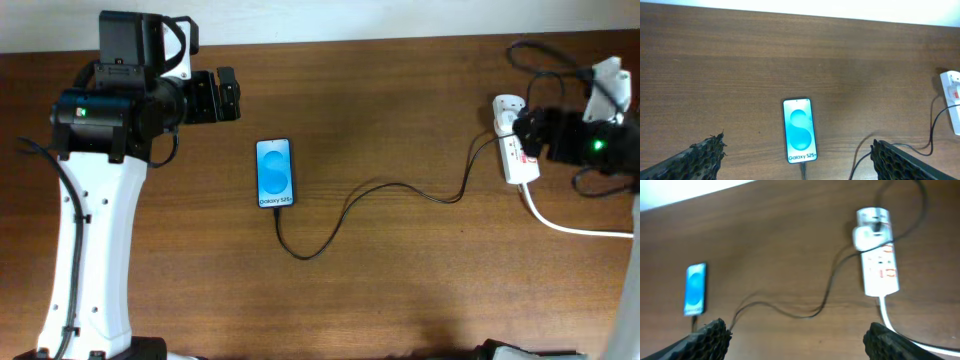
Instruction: Plug charger to phone and switch on socket
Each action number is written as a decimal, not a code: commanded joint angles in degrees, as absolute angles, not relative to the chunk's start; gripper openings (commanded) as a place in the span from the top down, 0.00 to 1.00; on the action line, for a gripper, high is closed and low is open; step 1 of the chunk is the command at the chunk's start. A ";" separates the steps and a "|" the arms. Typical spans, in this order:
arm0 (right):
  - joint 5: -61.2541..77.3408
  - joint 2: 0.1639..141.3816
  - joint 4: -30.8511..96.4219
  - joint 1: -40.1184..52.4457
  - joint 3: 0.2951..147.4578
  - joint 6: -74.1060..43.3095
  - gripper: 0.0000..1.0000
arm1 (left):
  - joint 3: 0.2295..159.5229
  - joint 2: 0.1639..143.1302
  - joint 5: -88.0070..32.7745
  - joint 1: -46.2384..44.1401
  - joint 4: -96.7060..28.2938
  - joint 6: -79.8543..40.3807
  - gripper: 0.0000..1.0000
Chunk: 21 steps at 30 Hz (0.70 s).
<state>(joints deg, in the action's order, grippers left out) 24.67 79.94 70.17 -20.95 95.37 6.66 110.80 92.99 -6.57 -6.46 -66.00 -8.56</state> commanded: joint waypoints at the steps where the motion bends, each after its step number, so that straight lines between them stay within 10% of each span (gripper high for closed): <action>1: 25.52 74.13 74.72 -15.79 95.59 8.80 0.05 | 111.26 92.23 -6.15 -6.24 -65.87 -8.23 0.01; 21: 21.30 67.53 70.96 -9.89 92.75 10.50 0.02 | 111.26 92.23 -6.15 -6.24 -65.87 -8.23 0.01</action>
<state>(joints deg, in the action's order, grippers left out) 23.57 70.52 74.85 -12.47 94.87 9.78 110.80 92.99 -6.59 -6.46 -66.00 -8.56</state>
